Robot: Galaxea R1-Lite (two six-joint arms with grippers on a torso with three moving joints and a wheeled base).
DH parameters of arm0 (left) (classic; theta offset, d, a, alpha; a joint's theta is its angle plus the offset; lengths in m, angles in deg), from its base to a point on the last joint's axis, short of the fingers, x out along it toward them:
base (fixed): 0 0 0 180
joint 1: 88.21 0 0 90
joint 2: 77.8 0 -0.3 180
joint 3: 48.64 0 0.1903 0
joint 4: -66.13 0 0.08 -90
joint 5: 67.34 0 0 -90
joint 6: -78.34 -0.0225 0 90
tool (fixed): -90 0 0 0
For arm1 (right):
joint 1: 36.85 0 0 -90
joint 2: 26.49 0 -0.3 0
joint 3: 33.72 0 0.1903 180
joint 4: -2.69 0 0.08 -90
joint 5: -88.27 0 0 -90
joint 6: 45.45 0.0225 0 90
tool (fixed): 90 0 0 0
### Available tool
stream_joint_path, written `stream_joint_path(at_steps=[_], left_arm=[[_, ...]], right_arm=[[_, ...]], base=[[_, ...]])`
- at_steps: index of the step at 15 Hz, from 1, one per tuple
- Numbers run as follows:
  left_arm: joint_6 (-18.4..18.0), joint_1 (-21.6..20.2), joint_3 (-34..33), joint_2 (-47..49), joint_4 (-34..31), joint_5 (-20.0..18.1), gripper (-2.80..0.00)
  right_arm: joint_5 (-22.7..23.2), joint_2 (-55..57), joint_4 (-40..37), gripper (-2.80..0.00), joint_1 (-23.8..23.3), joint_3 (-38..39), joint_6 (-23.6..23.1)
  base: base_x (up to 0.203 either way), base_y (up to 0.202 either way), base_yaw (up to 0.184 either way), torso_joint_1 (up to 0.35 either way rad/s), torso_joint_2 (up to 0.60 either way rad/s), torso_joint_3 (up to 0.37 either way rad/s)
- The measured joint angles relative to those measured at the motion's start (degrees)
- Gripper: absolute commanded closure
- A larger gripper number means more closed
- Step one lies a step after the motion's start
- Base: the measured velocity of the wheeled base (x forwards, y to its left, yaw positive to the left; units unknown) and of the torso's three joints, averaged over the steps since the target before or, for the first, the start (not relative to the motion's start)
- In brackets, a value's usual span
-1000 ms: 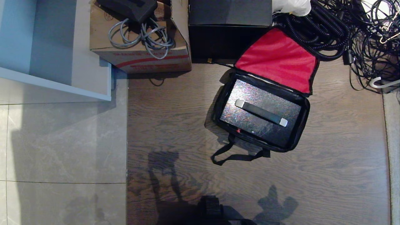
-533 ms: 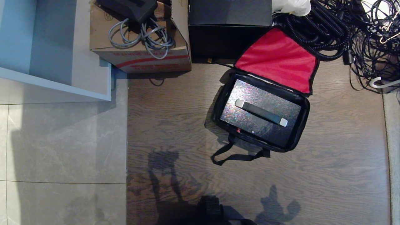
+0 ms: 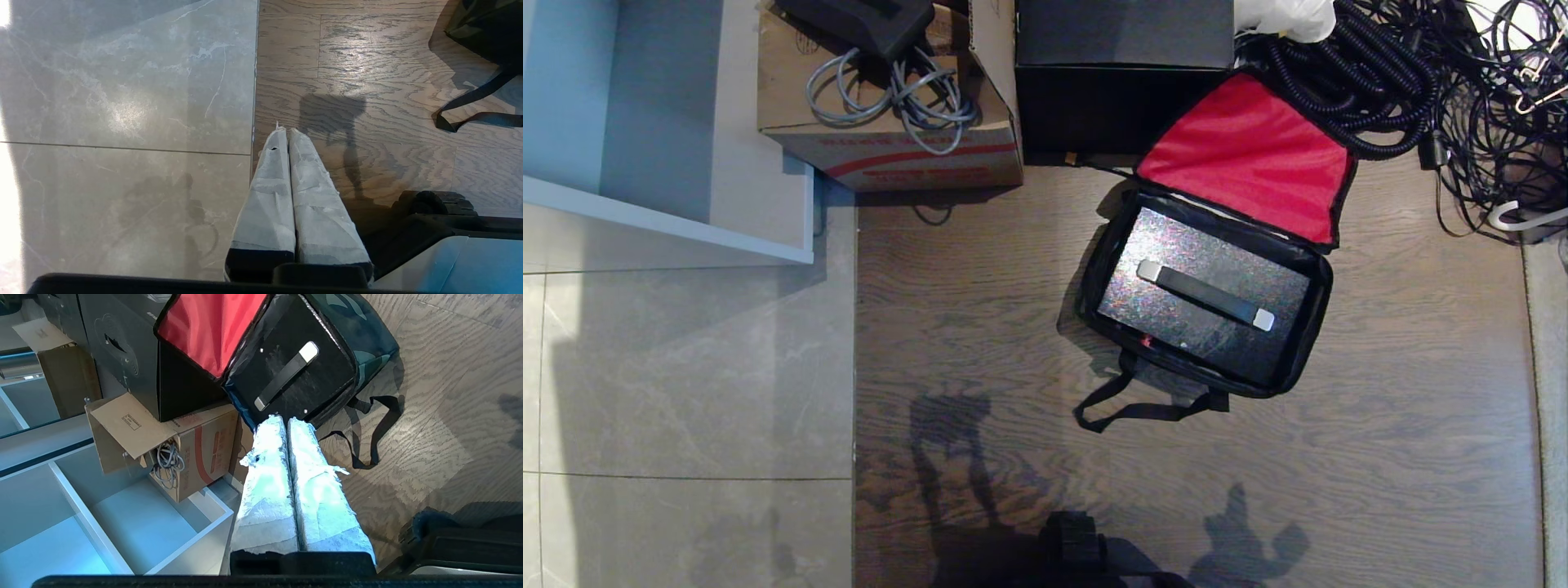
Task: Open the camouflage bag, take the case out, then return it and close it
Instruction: Grip the handle
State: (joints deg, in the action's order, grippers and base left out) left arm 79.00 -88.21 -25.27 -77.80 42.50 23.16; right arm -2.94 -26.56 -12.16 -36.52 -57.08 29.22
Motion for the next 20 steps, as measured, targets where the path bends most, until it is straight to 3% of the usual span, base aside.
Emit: stream_joint_path(at_steps=[20], left_arm=[[0.02, 0.0, 0.0, 0.0, -0.01, 0.01, 0.0]], right_arm=[[0.02, 0.1, -0.04, 0.0, 0.0, 0.0, -0.02]], base=[[0.0, 0.0, 0.0, 0.0, 0.0, 0.0]])
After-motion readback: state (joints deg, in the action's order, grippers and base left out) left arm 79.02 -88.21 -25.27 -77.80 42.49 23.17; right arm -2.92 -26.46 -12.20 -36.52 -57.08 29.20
